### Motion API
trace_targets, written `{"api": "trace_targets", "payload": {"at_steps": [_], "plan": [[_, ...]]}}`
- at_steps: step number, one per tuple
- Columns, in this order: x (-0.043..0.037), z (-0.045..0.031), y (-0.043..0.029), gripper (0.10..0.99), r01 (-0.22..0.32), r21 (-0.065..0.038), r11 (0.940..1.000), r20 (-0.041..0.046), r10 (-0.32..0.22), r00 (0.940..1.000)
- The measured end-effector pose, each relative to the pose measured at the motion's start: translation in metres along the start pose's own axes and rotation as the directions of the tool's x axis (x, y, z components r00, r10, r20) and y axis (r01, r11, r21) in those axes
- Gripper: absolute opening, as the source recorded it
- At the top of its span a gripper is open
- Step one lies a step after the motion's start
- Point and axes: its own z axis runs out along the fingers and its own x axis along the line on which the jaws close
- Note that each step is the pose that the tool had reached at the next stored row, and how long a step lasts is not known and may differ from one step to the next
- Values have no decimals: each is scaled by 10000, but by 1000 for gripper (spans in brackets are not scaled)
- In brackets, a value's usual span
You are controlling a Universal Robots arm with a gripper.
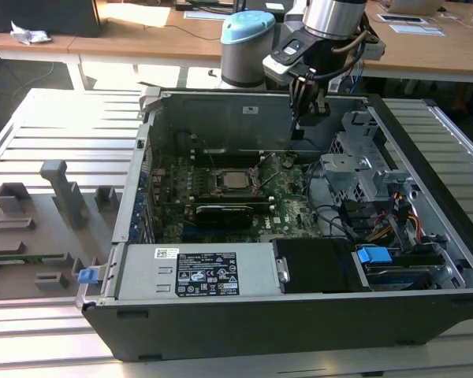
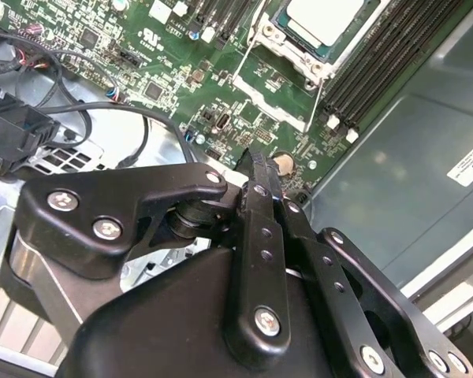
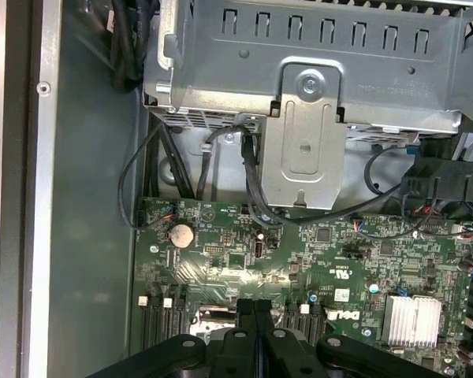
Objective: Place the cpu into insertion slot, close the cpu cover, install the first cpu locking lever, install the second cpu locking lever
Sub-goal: 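Close the cpu cover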
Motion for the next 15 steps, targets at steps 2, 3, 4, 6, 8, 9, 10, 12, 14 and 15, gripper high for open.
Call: {"api": "trace_targets", "payload": {"at_steps": [2, 3, 4, 6, 8, 9, 10, 12, 14, 15], "plan": [[1, 17, 1, 106, 0, 0, 10000, 0, 0, 10000], [1, 23, 1, 106, 0, 0, 10000, 0, 0, 10000], [1, 38, 2, 106, 0, 0, 10000, 0, 0, 10000], [2, 66, 4, 106, 0, 0, 10000, 0, 0, 10000], [3, 80, 4, 106, 0, 0, 10000, 0, 0, 10000], [3, 90, 5, 106, 0, 0, 10000, 0, 0, 10000], [3, 97, 5, 106, 0, 0, 10000, 0, 0, 10000], [4, 113, 6, 106, 1, 0, 10000, 0, -1, 10000], [5, 139, 8, 106, 0, 0, 10000, 0, 0, 10000], [5, 150, 8, 106, 0, 0, 10000, 1, 0, 10000]]}}
